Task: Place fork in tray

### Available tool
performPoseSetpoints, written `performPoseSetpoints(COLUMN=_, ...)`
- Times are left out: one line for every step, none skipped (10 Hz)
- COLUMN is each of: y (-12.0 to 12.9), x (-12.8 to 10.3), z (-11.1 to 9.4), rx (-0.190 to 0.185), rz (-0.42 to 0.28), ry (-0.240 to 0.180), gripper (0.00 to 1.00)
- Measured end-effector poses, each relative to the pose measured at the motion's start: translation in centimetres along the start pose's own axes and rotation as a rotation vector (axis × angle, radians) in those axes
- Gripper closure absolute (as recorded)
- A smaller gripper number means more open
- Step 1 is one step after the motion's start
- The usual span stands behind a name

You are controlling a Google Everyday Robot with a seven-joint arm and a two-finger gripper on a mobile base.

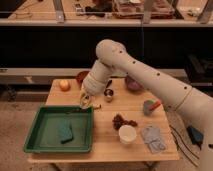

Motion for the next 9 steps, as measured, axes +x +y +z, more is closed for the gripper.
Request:
performPoseSetpoints(y=0.1, x=-0.5, z=1.0, rx=0.013, rz=-0.032, ry=0.004, gripper=1.00)
performPoseSetpoints(y=0.1, x=-1.7, z=2.7, rx=0.025, rz=-0.086, ry=0.022, gripper=1.00)
performPoseSetpoints(y=-0.1, x=-2.5, z=4.0, rx=0.017, rz=-0.126, ry=0.040, gripper=1.00)
performPoseSetpoints(y=-0.4, x=-2.9, z=5.2, rx=0.002, rz=-0.155, ry=0.046, gripper=1.00)
performPoseSetpoints(y=-0.4, x=-3.2, z=6.5, rx=-0.011, rz=-0.180, ry=0.048, gripper=1.00)
performPoseSetpoints(y=-0.3, x=-3.1, z=7.3, rx=-0.015, rz=-0.185, ry=0.046, gripper=1.00)
performPoseSetpoints(y=0.1, x=-2.9, z=8.1, rx=-0.014, rz=-0.183, ry=0.041, gripper=1.00)
performPoseSetpoints(y=0.7, x=-2.4, z=9.1, rx=-0.006, rz=-0.179, ry=0.032, gripper=1.00)
performPoseSetpoints(y=1.6, x=-1.8, z=10.4, rx=0.001, rz=-0.172, ry=0.023, gripper=1.00)
